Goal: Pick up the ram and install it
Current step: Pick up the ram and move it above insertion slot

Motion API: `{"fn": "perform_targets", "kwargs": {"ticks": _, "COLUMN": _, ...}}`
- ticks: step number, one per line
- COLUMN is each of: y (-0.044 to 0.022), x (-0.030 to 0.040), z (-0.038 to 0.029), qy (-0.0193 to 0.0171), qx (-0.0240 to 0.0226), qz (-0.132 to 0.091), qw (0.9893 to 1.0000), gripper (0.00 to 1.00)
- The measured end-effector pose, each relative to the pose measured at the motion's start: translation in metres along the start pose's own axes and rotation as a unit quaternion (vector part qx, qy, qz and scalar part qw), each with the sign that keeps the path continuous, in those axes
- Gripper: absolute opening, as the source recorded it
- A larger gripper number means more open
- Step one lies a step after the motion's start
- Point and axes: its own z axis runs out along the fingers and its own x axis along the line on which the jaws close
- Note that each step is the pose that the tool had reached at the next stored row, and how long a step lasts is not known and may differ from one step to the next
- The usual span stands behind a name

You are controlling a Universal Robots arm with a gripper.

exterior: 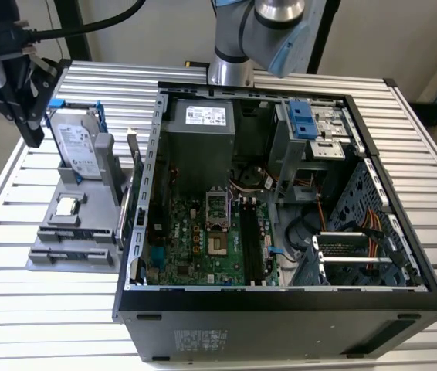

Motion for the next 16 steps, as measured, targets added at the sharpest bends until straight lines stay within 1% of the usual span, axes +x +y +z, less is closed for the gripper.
{"fn": "perform_targets", "kwargs": {"ticks": 9, "y": -0.0032, "x": -0.0002, "z": -0.0002, "qy": 0.0006, "qx": 0.0003, "qz": -0.013, "qw": 0.9999, "gripper": 0.00}}
{"fn": "perform_targets", "kwargs": {"ticks": 16, "y": -0.0053, "x": -0.0003, "z": -0.0003, "qy": 0.0007, "qx": 0.0003, "qz": -0.013, "qw": 0.9999, "gripper": 0.00}}
